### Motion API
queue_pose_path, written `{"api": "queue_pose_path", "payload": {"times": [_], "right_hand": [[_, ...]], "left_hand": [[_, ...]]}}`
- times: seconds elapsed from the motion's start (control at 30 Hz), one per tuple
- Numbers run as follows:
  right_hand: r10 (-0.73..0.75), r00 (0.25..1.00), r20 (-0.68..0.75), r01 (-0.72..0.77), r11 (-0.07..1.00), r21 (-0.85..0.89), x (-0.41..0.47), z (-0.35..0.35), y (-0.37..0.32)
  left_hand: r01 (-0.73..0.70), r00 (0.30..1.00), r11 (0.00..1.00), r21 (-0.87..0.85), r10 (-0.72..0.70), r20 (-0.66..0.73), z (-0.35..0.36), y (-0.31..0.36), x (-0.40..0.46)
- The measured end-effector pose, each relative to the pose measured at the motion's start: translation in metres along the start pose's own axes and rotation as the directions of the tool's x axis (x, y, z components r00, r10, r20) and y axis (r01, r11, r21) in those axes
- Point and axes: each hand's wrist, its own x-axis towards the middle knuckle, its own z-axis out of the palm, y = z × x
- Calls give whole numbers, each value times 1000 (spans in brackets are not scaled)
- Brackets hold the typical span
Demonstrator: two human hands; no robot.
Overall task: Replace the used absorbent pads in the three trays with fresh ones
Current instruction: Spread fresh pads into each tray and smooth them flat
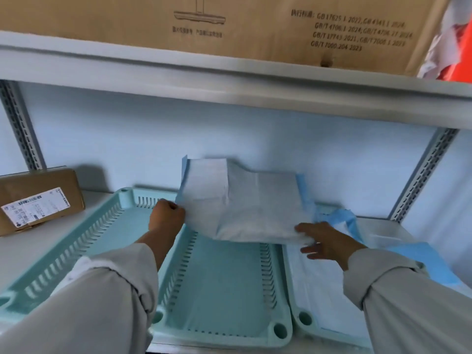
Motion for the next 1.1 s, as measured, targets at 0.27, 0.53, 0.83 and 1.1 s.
{"api": "queue_pose_path", "payload": {"times": [0.27, 0.53, 0.83, 1.1], "right_hand": [[48, 999, -8, -49, 963, -264, -9, -11, 29], [-152, 982, -116, 139, 984, -111, 3, -3, 23], [-101, 988, -118, 61, 951, -302, 18, -23, 56], [30, 989, -148, -112, 805, -583, 21, -47, 89]], "left_hand": [[106, 952, 945, 310, -187, 242, 5, -44, -19], [-190, 881, 903, 386, -17, 473, 52, -36, -50], [-361, 636, 860, 360, -55, 770, 114, -49, -99], [-528, 576, 669, 523, -171, 799, 122, -66, -106]]}}
